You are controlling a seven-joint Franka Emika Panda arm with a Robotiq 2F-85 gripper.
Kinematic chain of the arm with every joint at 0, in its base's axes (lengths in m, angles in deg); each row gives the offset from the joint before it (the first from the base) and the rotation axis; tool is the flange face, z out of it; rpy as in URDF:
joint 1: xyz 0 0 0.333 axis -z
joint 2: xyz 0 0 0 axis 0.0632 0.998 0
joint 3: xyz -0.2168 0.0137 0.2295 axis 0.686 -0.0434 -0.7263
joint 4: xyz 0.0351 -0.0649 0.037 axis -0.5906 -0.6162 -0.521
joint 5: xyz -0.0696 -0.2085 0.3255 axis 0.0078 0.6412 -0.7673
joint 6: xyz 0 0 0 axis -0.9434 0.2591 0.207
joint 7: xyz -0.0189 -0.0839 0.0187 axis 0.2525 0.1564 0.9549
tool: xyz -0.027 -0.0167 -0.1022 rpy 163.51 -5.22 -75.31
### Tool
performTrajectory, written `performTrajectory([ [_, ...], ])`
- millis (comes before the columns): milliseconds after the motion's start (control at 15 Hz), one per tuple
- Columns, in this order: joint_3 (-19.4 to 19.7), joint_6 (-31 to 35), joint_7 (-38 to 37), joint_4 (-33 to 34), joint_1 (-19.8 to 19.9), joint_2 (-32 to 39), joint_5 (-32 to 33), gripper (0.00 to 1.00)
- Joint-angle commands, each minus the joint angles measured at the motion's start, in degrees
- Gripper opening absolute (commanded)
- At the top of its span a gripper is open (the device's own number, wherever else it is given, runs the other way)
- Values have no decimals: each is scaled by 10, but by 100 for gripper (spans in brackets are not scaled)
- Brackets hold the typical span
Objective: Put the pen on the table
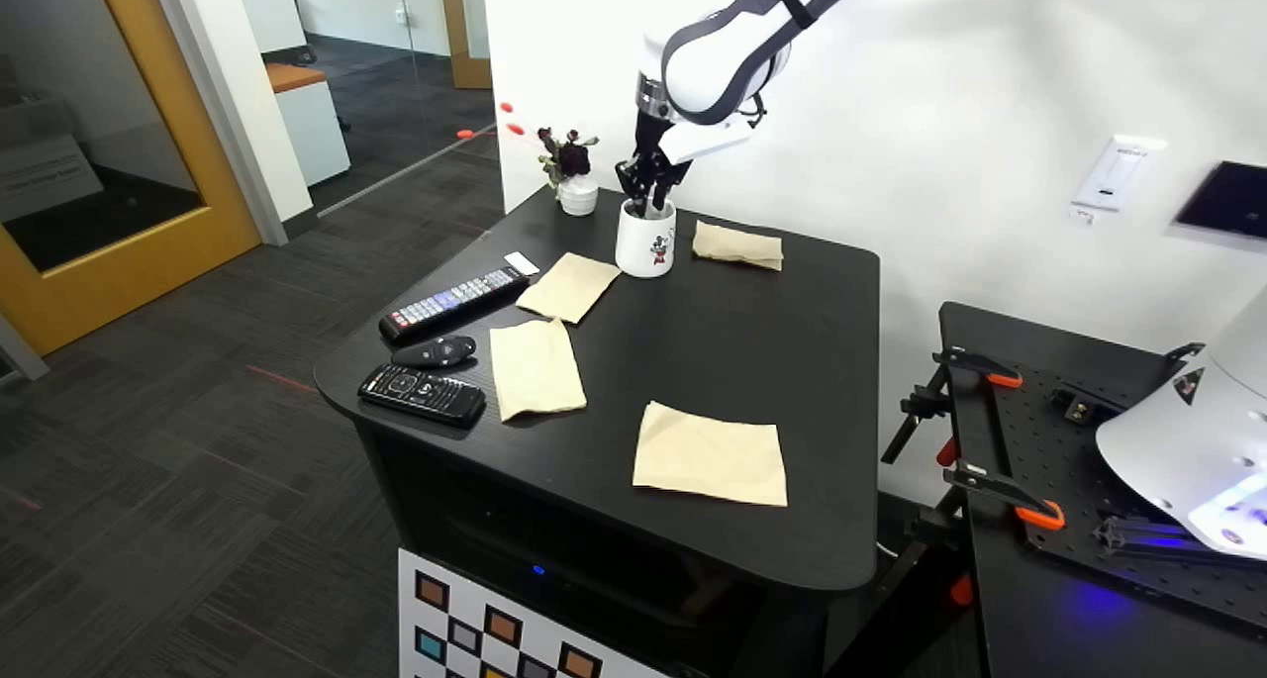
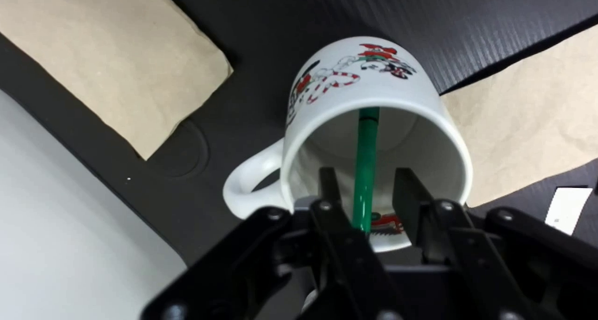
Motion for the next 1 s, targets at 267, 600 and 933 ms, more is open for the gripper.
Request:
performTrajectory([
  [267, -13, -25, 40, 41, 12, 30, -27, 34],
  [600, -13, -32, 39, 59, 13, 43, -27, 39],
  [933, -10, -44, 38, 84, 20, 50, -26, 34],
])
